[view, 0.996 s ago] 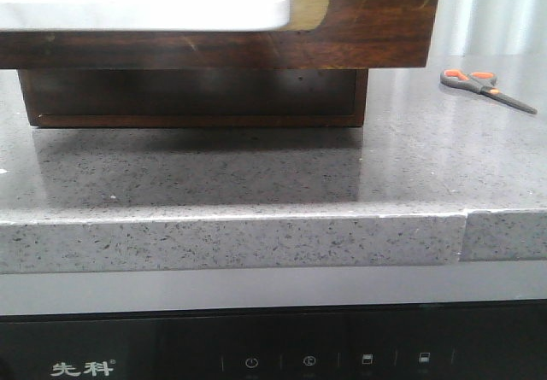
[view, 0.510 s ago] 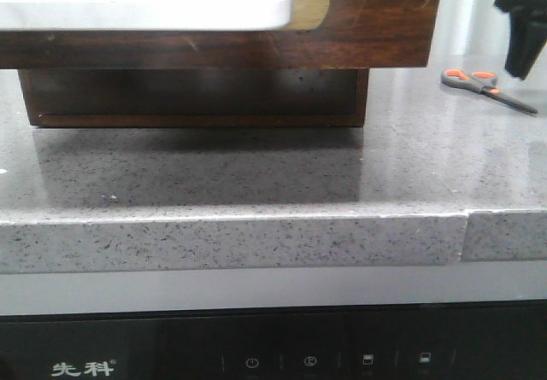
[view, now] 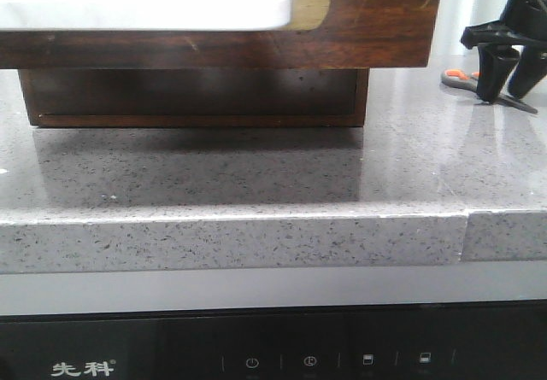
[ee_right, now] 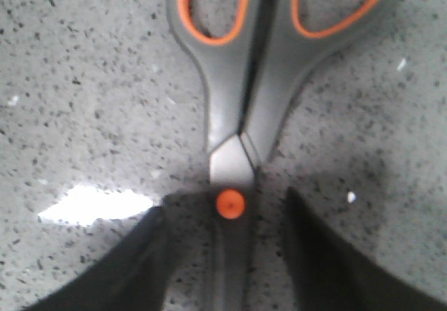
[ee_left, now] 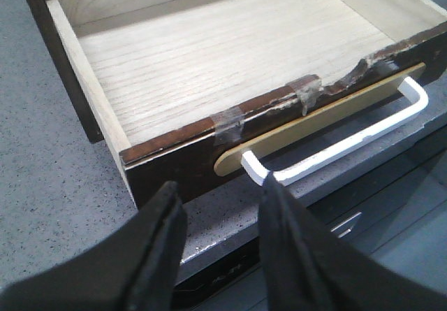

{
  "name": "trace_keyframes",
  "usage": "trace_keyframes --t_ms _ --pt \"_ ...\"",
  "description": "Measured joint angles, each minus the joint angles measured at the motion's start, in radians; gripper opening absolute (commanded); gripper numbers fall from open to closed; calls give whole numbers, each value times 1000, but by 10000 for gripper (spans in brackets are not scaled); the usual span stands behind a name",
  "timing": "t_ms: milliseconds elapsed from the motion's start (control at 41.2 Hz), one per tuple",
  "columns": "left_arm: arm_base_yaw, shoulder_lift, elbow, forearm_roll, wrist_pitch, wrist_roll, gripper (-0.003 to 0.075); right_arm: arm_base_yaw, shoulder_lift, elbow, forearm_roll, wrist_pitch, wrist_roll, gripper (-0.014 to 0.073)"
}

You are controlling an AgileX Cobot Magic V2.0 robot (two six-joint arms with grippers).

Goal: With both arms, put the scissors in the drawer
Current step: 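Lower the right gripper onto the grey-and-orange scissors and grasp them, then lift the scissors with the right gripper and carry them over the drawer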

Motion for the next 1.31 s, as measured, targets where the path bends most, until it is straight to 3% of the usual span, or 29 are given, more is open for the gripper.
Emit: trace_keyframes --t_ms 170,607,1311 --pt "0 0 0 0 0 0 167 8 1 -4 2 2 0 106" --pt "-2 0 0 0 0 0 83 8 -38 -5 2 51 0 104" --pt "-2 0 0 0 0 0 -20 42 -565 -5 91 130 -21 105"
